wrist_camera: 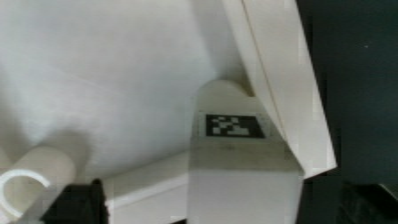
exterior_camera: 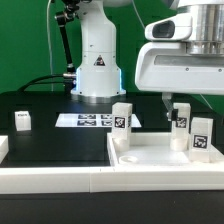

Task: Assemble square table

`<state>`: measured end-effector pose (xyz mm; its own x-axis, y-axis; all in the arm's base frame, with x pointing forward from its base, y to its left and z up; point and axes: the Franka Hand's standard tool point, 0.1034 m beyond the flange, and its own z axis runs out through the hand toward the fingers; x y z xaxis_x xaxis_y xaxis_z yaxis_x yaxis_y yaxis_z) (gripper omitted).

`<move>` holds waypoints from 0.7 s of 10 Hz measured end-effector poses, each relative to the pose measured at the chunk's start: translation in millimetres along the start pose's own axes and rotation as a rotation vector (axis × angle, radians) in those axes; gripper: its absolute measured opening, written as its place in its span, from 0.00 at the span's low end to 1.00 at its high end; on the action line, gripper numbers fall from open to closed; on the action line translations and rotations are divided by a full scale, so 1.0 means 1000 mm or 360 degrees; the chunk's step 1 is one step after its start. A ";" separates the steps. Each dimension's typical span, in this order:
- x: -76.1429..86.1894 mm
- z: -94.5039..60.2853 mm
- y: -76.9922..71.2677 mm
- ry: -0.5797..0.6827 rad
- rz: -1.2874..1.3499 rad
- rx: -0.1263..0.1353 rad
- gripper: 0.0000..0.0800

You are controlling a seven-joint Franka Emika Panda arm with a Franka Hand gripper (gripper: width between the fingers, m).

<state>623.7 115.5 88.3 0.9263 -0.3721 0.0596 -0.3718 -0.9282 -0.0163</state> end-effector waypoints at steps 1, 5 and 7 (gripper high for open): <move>0.000 0.000 0.000 0.0000 0.0019 0.0000 0.66; 0.000 0.000 0.001 -0.0001 0.0298 0.0002 0.36; 0.000 0.000 0.000 -0.0001 0.0497 0.0002 0.36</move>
Offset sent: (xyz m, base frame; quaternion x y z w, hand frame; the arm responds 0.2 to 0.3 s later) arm 0.0000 0.0000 0.0000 0.0000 0.0000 0.0000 1.0000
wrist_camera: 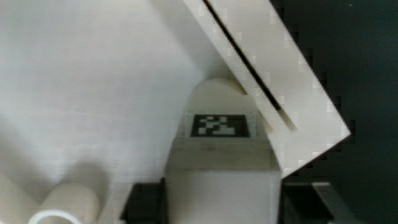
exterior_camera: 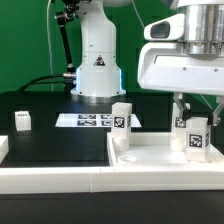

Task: Assemble square table

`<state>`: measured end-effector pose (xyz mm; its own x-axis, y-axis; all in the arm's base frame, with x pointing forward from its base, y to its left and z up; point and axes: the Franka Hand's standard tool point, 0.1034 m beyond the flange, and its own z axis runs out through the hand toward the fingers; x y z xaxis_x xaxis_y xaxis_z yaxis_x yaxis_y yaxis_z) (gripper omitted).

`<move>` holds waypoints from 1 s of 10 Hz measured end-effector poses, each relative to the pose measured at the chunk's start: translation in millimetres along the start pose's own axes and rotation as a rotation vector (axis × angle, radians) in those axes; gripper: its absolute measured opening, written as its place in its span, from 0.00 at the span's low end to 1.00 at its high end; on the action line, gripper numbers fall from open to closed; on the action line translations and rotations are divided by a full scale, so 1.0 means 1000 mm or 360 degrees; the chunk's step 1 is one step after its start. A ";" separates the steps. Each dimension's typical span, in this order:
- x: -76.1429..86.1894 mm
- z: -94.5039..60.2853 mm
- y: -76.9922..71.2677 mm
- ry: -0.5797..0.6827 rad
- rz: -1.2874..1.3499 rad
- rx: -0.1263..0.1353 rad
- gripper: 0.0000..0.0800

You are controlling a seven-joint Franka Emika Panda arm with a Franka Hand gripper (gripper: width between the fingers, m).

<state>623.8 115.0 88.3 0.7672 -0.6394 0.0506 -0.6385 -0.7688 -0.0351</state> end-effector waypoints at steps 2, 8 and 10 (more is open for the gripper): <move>0.000 0.000 0.000 0.0001 0.0236 0.0005 0.36; -0.001 0.000 -0.002 -0.0049 0.1013 0.0090 0.36; -0.001 0.000 -0.003 -0.0073 0.1259 0.0123 0.36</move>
Offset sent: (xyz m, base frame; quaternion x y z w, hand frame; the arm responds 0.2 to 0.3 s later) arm -0.0130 0.0010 -0.0050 0.0105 -0.0147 0.2813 0.9595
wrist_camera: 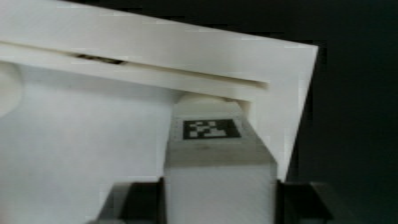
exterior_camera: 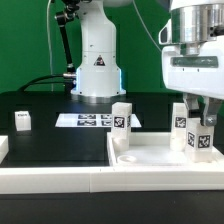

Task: Assemble square table

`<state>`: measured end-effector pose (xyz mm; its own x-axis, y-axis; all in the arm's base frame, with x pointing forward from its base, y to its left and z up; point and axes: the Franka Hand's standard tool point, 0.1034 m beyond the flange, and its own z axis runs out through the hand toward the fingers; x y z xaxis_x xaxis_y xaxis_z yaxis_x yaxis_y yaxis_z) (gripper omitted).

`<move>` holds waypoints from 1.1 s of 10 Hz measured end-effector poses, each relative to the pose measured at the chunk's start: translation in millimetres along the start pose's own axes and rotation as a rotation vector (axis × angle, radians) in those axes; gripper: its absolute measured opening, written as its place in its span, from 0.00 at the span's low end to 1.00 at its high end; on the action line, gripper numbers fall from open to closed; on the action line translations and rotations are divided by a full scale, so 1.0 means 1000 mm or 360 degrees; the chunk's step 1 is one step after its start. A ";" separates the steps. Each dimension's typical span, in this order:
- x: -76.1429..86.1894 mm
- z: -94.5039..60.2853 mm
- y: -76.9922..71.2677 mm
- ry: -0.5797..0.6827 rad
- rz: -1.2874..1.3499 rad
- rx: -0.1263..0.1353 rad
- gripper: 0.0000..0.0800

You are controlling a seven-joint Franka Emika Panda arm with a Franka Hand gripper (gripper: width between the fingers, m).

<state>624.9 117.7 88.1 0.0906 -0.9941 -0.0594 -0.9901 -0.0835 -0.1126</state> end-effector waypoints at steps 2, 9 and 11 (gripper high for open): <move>-0.001 0.000 0.000 -0.0002 0.0236 0.0000 0.36; 0.005 0.000 -0.001 0.0019 0.0782 0.0026 0.36; 0.005 0.000 -0.001 0.0020 0.0764 0.0025 0.38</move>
Offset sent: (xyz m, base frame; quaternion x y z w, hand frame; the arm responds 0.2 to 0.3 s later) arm -0.0039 0.0059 0.0005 -0.0003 -0.0040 0.2306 0.9730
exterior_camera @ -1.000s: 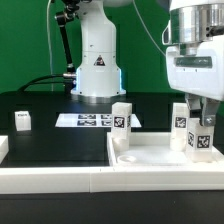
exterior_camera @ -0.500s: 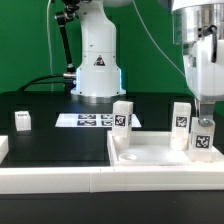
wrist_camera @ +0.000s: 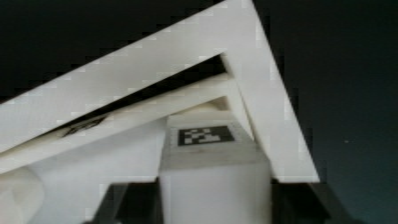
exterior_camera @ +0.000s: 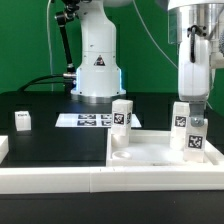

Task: Assemble square table

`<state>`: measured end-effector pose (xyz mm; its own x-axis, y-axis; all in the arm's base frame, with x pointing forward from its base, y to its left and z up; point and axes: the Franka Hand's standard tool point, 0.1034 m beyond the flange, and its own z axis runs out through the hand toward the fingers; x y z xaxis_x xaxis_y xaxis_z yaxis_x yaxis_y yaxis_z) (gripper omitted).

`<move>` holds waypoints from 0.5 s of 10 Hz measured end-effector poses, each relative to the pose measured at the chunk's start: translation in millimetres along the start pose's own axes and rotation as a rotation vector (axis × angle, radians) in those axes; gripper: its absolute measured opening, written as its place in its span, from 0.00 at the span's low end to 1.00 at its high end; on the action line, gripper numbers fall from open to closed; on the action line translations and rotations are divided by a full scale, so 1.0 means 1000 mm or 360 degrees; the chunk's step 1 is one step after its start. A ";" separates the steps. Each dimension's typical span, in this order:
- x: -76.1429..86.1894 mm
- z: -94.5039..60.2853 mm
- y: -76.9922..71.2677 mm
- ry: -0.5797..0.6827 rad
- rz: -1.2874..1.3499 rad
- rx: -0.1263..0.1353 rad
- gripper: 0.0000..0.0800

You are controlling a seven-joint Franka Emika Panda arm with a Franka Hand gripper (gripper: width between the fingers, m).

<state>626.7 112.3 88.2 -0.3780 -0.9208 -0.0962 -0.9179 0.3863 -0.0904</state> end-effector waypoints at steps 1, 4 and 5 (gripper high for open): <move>0.000 0.000 0.000 0.0001 -0.0004 0.0001 0.38; 0.006 -0.004 0.003 0.0030 -0.0252 -0.0118 0.80; 0.006 -0.013 -0.004 0.0022 -0.0371 -0.0118 0.80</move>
Offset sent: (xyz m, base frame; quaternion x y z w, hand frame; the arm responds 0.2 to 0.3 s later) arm -0.0035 -0.0127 0.0161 -0.1348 0.0477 -0.2074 0.9678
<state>626.2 104.4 101.0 -0.1560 -0.9854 -0.0678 -0.9867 0.1587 -0.0354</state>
